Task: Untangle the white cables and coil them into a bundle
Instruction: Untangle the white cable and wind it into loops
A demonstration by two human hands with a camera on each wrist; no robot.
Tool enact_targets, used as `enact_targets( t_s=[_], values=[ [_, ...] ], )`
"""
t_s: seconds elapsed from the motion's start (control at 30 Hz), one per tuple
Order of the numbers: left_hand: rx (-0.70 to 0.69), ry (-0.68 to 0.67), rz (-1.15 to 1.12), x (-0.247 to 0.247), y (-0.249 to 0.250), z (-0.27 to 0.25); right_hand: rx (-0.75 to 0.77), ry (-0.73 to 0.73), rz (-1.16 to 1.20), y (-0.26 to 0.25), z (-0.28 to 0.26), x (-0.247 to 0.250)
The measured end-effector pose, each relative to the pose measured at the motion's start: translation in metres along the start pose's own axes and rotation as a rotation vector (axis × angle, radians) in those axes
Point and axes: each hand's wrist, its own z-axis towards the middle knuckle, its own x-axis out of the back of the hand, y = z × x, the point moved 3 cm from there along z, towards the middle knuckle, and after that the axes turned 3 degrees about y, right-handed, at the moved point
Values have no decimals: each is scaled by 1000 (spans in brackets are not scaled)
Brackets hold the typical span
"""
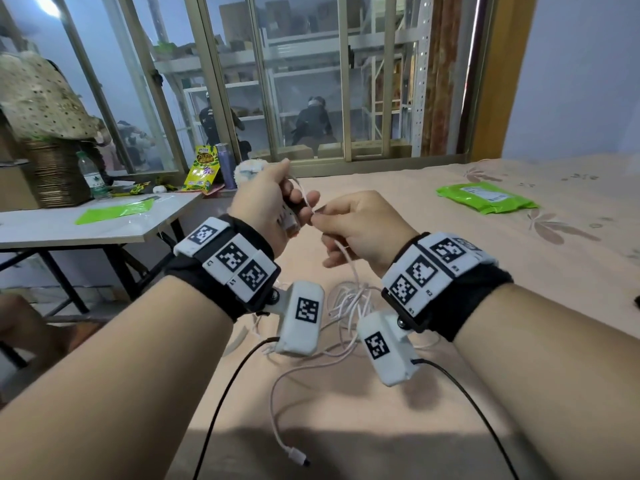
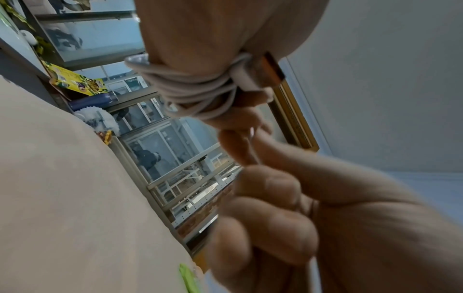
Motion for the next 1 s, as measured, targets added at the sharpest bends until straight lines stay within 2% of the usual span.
enact_targets(
  t_s=[0.1, 0.17, 0.23, 0.33, 0.4, 0.43, 0.5, 0.57, 0.63, 0.7, 0.83, 1.0],
  values=[
    [17, 30, 93, 2, -7, 0, 24, 190, -129, 6, 7, 9],
    [48, 2, 234, 4, -11, 0, 37, 290, -121, 9, 12, 14],
    [174, -162, 341, 4, -17, -5, 48, 376, -127, 14, 16, 18],
    [397, -571, 251, -1, -18, -23, 88, 380, -194, 22, 19, 20],
    [376, -758, 136, -6, -11, -32, 95, 282, -236, 26, 17, 12],
    [334, -788, 66, -10, -8, -34, 81, 220, -248, 28, 14, 7],
    [238, -725, -110, -19, -1, -35, 48, 116, -262, 30, 8, -2],
    [117, -566, -254, -21, 4, -28, 15, 30, -257, 31, 1, -10],
    [-44, -416, -241, -18, 4, -16, -49, -28, -284, 30, -3, -13],
    [-180, -306, -50, -13, -2, -6, -50, -47, -405, 27, -5, -12],
    [-369, -112, 438, -2, -20, 6, 60, -8, -611, 21, -3, -6],
    [-399, -75, 744, 2, -24, 6, 116, 0, -710, 16, -3, 2]
  ],
)
